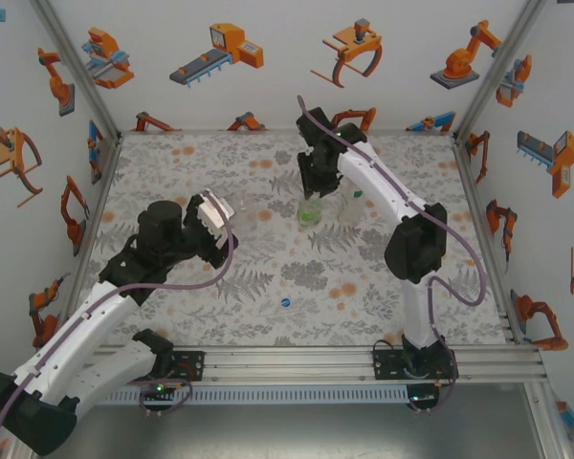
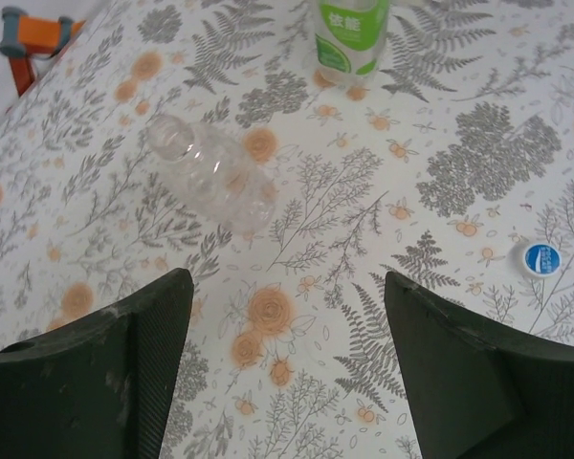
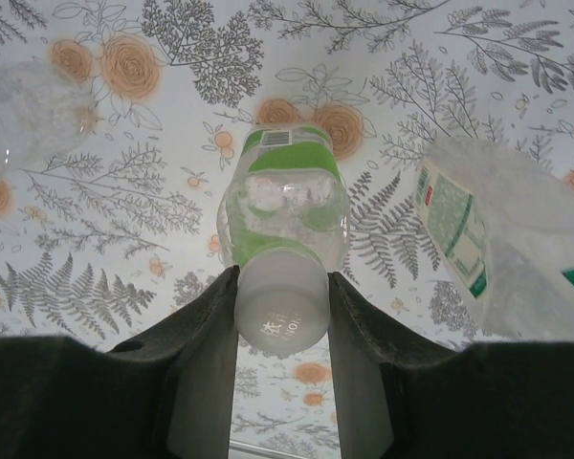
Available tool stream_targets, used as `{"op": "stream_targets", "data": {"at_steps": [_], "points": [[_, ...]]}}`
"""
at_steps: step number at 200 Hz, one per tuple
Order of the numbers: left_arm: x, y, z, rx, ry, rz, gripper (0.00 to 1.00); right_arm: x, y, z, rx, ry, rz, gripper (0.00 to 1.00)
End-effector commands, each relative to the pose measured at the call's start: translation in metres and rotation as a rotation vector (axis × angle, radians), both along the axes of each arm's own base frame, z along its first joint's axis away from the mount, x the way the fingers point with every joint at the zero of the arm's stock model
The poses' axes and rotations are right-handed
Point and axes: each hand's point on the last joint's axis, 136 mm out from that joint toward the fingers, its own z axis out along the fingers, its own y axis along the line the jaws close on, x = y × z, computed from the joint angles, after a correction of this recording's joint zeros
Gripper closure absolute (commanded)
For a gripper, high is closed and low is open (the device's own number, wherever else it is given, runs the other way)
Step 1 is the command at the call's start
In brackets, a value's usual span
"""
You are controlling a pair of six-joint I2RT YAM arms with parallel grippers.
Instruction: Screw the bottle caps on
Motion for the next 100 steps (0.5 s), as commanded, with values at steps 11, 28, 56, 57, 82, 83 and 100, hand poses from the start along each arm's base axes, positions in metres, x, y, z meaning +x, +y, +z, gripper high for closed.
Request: {"op": "stream_targets", "data": {"at_steps": [11,28,56,57,82,83,100], "points": [[0.008,0.008,0.03,-0.1,0.004,0.09,0.25,0.004,-0.002,-0.001,-0.006,0.03,0.008,0.91],[0.008,0.009,0.032,-0.112,0.018,0.098,0.25,0.005,-0.001,-0.005,-0.005,0.039,0.008,0.89],[0.008,0.008,0.035,-0.127,0.041,0.101,0.25,0.005,0.002,-0.011,0.0,0.058,0.014,0.72],[0.008,0.008,0.035,-0.127,0.041,0.099,0.25,0.005,0.002,-0.011,-0.001,0.06,0.014,0.72],[0.007,0.007,0.034,-0.126,0.045,0.092,0.25,0.006,0.003,-0.012,-0.001,0.063,0.014,0.6],[0.007,0.007,0.034,-0.126,0.045,0.091,0.25,0.005,0.003,-0.011,-0.001,0.063,0.015,0.6],[0.007,0.008,0.034,-0.123,0.039,0.093,0.24,0.006,0.005,-0.006,0.011,0.054,0.014,0.55]]}}
